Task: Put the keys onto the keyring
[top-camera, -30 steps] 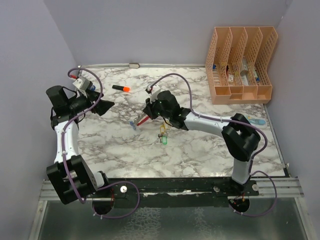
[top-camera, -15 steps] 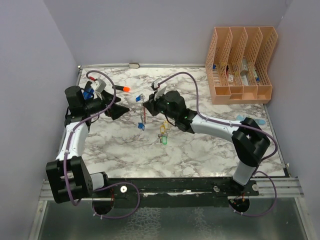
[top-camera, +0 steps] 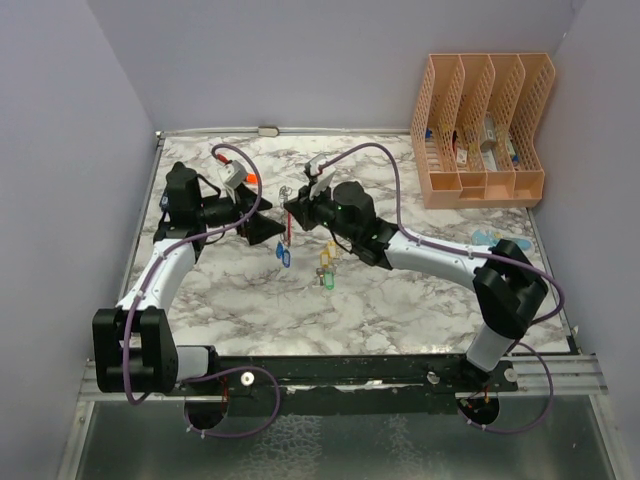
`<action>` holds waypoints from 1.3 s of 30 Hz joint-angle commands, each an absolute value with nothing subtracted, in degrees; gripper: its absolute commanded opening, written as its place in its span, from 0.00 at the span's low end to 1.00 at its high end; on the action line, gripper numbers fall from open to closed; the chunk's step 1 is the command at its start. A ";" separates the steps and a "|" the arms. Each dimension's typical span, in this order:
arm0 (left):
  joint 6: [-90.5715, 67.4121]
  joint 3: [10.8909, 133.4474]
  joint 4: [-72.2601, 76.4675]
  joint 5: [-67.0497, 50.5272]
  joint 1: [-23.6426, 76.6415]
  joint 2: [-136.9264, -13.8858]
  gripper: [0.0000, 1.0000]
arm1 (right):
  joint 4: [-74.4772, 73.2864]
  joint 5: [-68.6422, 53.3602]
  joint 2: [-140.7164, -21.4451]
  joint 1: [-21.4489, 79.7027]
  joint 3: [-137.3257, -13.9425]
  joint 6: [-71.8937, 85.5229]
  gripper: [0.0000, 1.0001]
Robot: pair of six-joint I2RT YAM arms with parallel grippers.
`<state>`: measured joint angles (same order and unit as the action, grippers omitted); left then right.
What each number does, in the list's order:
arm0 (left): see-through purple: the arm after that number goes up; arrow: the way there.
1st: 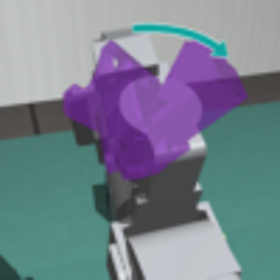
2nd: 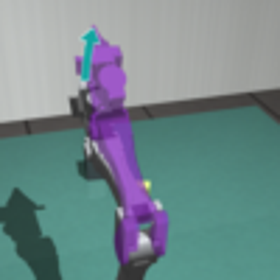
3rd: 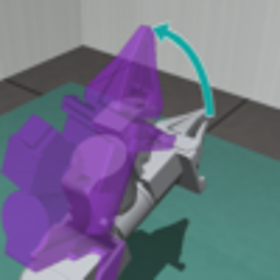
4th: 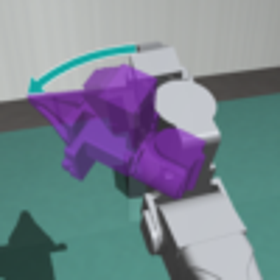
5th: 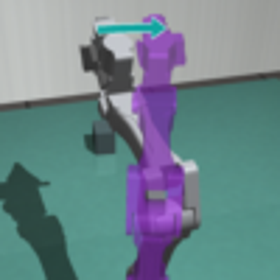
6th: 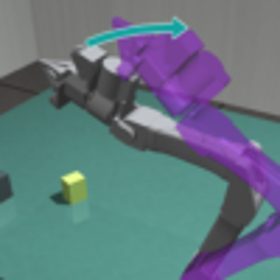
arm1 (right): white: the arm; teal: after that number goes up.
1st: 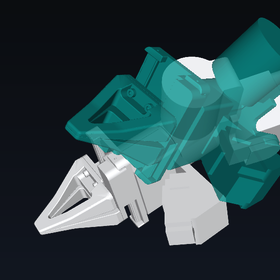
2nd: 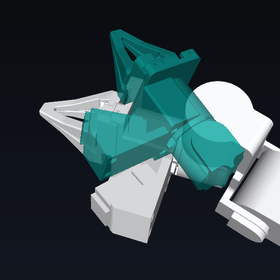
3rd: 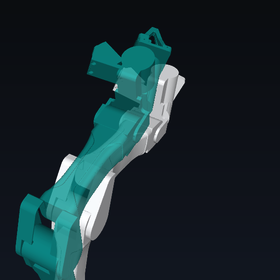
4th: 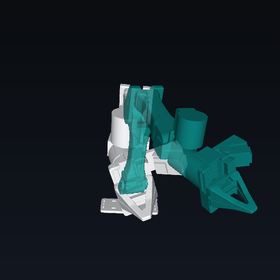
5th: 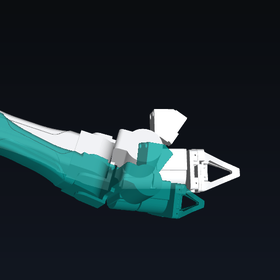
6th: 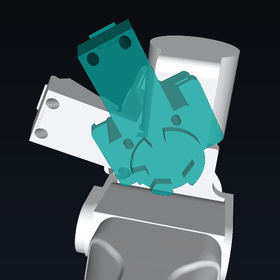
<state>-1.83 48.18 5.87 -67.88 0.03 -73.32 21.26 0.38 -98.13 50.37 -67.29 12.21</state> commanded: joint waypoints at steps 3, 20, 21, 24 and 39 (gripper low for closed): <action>0.51 49.77 5.60 -68.18 1.91 -74.32 0.99 | 24.44 1.22 -95.07 51.98 -68.02 12.67 0.01; 5.01 50.94 1.16 -70.14 2.99 -74.73 0.82 | 26.09 0.61 -93.23 53.26 -66.45 14.85 0.01; 4.86 50.95 1.41 -70.14 2.99 -74.74 0.78 | 26.31 0.61 -92.99 53.26 -66.14 14.94 0.01; 3.80 50.66 2.53 -70.00 2.99 -74.88 0.71 | 26.59 0.48 -92.54 53.26 -65.64 15.44 0.01; -1.73 48.87 9.96 -69.19 3.50 -74.77 0.27 | 28.07 -0.18 -91.73 53.44 -64.03 17.84 0.01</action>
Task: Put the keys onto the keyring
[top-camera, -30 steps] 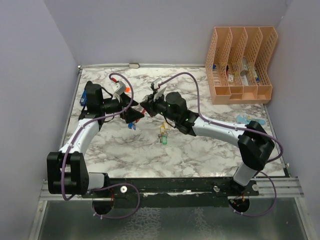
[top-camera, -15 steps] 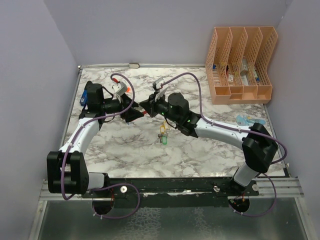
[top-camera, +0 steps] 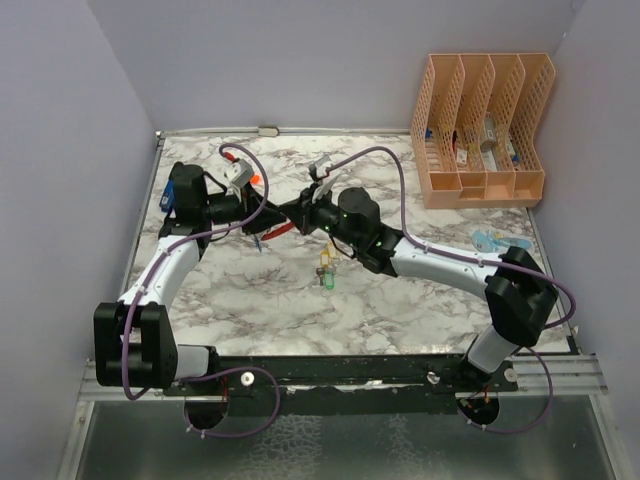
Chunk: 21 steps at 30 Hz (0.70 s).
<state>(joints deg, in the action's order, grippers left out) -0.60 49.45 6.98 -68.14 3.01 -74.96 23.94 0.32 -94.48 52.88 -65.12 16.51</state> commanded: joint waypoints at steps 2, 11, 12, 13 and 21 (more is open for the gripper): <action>-2.20 48.49 10.58 -68.74 3.52 -74.88 0.07 | 28.29 -0.08 -91.35 53.51 -63.74 18.04 0.01; -1.53 47.93 10.11 -68.62 3.60 -75.57 0.10 | 29.34 0.44 -89.73 53.53 -62.33 18.10 0.01; -1.34 47.95 9.95 -68.64 3.67 -75.83 0.11 | 29.43 0.40 -89.69 53.53 -62.32 18.14 0.01; -0.82 48.12 9.25 -68.71 3.69 -76.19 0.12 | 29.44 0.35 -89.53 53.51 -62.38 18.11 0.01; 0.35 49.16 7.96 -69.26 4.45 -77.75 0.22 | 29.60 -0.15 -89.04 53.45 -62.48 18.67 0.01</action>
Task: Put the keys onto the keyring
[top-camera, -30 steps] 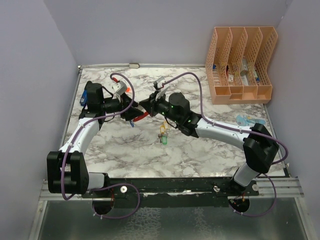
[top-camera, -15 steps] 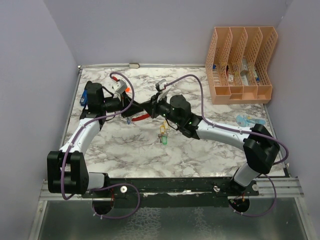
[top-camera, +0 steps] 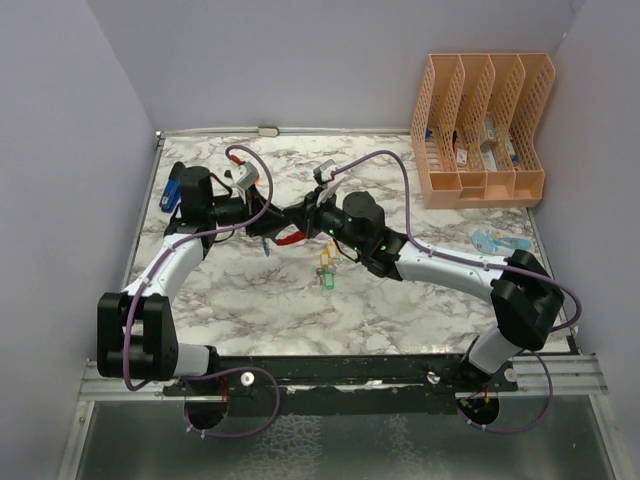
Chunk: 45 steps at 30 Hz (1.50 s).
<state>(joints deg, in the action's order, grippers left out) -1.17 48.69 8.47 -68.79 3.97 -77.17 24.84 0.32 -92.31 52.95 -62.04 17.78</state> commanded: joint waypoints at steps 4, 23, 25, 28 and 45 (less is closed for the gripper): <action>0.32 49.13 8.33 -69.49 5.08 -77.60 0.12 | 29.69 0.00 -88.75 53.60 -62.48 18.85 0.01; 1.98 50.09 5.50 -64.51 5.19 -74.17 0.00 | 28.44 2.88 -84.43 53.61 -56.71 18.96 0.01; 3.10 50.61 4.27 -64.68 5.18 -74.13 0.00 | 28.23 3.31 -83.80 53.61 -55.65 19.34 0.01; 4.77 51.52 2.43 -64.36 5.19 -74.11 0.00 | 27.53 3.52 -83.21 53.61 -54.72 19.59 0.01; 10.64 54.14 -2.15 -61.31 5.17 -74.41 0.00 | 20.63 4.32 -79.88 53.61 -52.63 18.06 0.17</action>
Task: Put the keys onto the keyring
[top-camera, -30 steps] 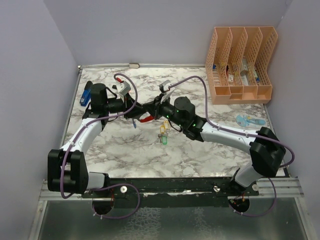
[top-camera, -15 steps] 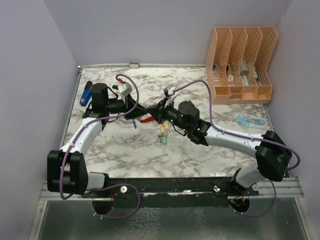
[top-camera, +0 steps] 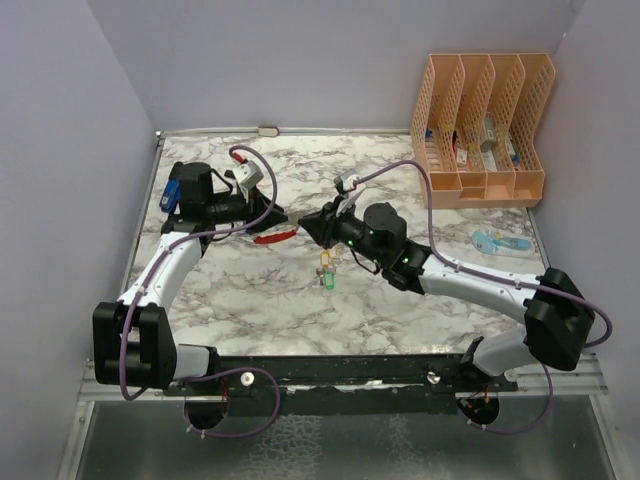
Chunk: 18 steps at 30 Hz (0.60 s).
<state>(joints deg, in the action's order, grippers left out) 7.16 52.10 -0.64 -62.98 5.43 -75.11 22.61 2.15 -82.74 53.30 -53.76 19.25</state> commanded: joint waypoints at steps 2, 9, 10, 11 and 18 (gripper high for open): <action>11.93 54.31 -3.13 -61.20 5.19 -74.43 0.00 | 21.09 4.66 -78.83 53.61 -51.77 16.86 0.20; 17.23 52.87 -5.48 -60.47 5.20 -74.38 0.00 | 19.98 2.33 -78.51 53.61 -51.17 9.52 0.20; 18.19 53.00 -6.56 -61.07 5.19 -74.44 0.00 | 20.09 1.50 -78.52 53.61 -51.02 7.01 0.23; 19.47 53.39 -8.05 -61.73 5.19 -74.44 0.00 | 20.61 1.20 -78.45 53.51 -50.49 4.80 0.26; 38.87 59.51 -28.87 -63.72 5.19 -74.66 0.00 | 18.65 -11.95 -80.67 45.64 -50.43 0.63 0.31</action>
<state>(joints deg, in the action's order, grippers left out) 23.99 54.72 -15.38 -60.82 5.32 -75.13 19.88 -0.30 -79.35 51.55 -50.17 4.40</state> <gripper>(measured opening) 0.261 0.310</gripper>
